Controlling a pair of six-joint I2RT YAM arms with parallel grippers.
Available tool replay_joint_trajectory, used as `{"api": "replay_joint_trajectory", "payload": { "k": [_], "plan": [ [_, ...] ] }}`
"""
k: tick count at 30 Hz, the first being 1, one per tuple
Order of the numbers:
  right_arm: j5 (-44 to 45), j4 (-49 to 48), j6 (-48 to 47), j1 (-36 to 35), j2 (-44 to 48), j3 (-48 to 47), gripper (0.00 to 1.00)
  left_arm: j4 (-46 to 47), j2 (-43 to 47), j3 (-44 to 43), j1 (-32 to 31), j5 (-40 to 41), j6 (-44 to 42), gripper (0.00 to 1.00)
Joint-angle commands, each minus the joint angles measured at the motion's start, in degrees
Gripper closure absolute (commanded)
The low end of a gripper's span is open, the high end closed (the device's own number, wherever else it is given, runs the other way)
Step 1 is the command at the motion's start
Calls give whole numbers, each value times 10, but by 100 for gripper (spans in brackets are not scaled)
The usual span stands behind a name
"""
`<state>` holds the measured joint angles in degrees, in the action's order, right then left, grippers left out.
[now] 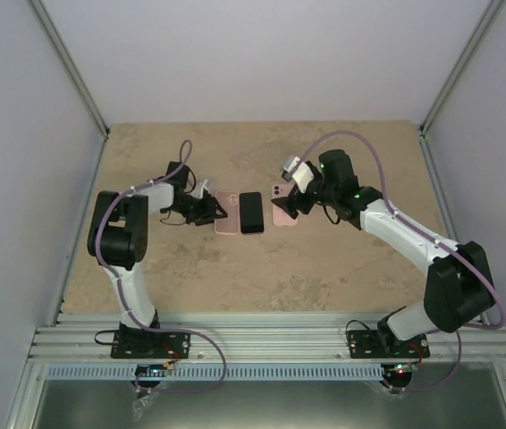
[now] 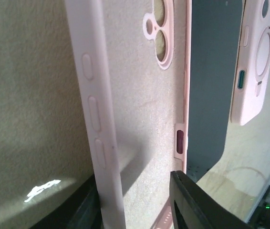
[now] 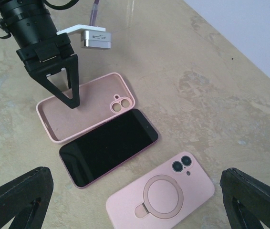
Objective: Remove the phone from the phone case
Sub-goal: Place the phone case at the center of the board.
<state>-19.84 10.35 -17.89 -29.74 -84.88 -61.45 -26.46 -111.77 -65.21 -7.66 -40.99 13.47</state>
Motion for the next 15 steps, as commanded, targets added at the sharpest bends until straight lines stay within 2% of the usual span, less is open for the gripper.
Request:
{"api": "replay_joint_trajectory", "payload": {
  "k": [1,4,5,6,7,11,15],
  "plan": [
    [20,-11,31,3,-8,-6,2,2,13,4,-2,87,6,53],
    [38,-25,58,3,-8,-6,2,-7,26,2,-5,111,8,32],
    [48,-32,73,3,-8,-6,2,-10,32,3,-7,118,8,29],
    [61,-38,88,3,-8,-5,2,-12,39,6,-9,127,8,13],
    [71,-43,102,3,-8,-6,2,-13,46,8,-11,133,7,4],
    [122,-50,165,2,-16,-12,2,-8,80,22,-13,154,10,1],
    [190,-4,236,2,-46,-47,2,-1,128,31,-14,205,23,1]
  ]
}}
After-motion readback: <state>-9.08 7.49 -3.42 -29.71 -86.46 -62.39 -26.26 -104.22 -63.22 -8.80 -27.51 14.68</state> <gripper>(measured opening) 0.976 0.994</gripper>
